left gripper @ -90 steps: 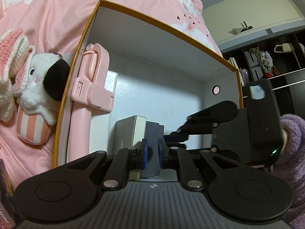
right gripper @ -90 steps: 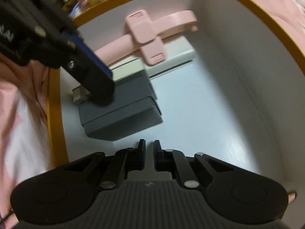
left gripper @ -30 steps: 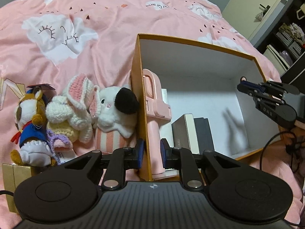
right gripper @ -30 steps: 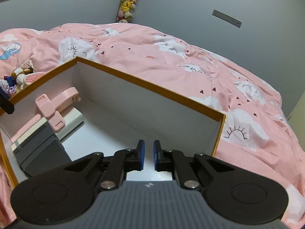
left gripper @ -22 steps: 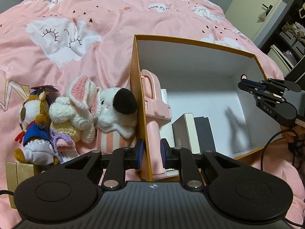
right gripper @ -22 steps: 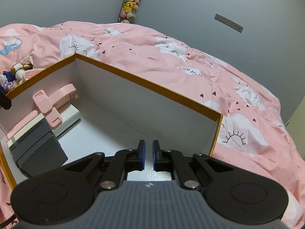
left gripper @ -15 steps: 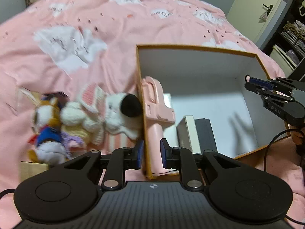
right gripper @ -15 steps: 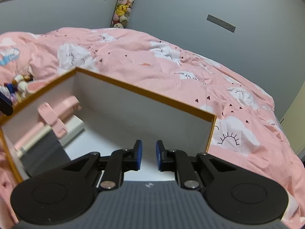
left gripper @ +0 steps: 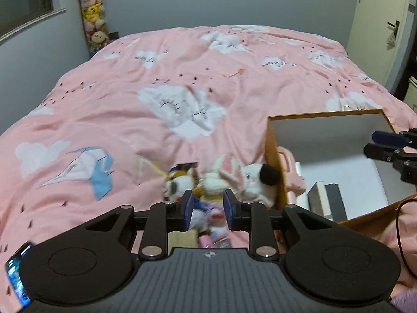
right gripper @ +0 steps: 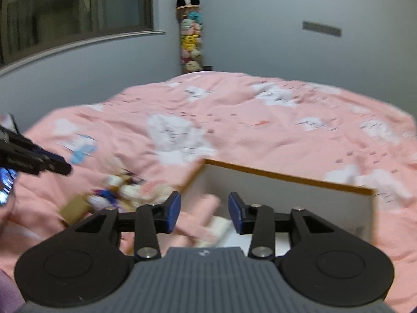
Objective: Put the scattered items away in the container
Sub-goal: 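Withdraw both tools from the orange box back over the pile, then grasp the pink case with the left tool while the right tool grasps the PHOTO CARD box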
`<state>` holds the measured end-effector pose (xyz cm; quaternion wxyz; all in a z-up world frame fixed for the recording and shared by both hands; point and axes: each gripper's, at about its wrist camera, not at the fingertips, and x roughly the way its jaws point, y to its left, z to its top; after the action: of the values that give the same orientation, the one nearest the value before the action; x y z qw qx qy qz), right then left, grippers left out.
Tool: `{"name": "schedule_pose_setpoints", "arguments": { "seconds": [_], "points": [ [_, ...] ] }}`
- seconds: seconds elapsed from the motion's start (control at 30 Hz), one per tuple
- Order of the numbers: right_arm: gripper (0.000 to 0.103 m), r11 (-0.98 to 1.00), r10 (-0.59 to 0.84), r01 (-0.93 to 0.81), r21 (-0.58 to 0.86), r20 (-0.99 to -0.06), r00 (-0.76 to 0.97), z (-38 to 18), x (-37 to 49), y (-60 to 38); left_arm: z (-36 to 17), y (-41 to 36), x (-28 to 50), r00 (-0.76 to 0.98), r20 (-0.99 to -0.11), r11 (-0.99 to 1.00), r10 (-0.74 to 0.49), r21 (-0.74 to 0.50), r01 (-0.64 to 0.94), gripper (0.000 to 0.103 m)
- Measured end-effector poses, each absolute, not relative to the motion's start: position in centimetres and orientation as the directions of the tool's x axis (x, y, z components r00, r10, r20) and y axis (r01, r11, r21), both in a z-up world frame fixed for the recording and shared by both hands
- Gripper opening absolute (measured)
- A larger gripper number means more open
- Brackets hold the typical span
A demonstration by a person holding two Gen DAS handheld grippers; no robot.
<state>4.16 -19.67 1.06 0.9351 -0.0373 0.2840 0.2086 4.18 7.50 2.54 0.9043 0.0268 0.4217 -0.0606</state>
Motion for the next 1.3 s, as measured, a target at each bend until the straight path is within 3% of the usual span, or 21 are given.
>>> {"name": "schedule_pose_setpoints", "arguments": {
  "seconds": [0.07,0.2,0.57,0.97,1.3],
  "points": [
    [0.055,0.899,0.398,-0.43,0.082,-0.563,0.724,0.8,4.4,-17.7,2.0,8.4,4.0,0.615,-0.785,0.994,-0.081,-0.017,0.109,0.036],
    [0.055,0.851,0.48,-0.501,0.159,-0.622,0.618,-0.4,4.3,-13.1,-0.1,9.7,4.1,0.503,-0.859,0.995,-0.095,-0.06,0.085,0.036],
    [0.04,0.799,0.465,-0.558,0.226,-0.82,0.334,-6.8,4.6,-5.9,-4.6,10.2,3.6,0.381,-0.901,0.978,-0.207,-0.175,0.118,0.036],
    [0.039,0.783,0.513,-0.502,0.367,-0.837,0.189,-10.3,6.2,-4.7,-6.7,10.9,3.7,0.357,-0.898,0.966,-0.259,-0.234,0.113,0.035],
    [0.041,0.825,0.45,-0.467,0.319,-0.87,0.201,-11.1,6.7,-4.3,-7.0,11.1,3.7,0.355,-0.882,0.951,-0.31,-0.284,0.123,0.033]
  ]
}}
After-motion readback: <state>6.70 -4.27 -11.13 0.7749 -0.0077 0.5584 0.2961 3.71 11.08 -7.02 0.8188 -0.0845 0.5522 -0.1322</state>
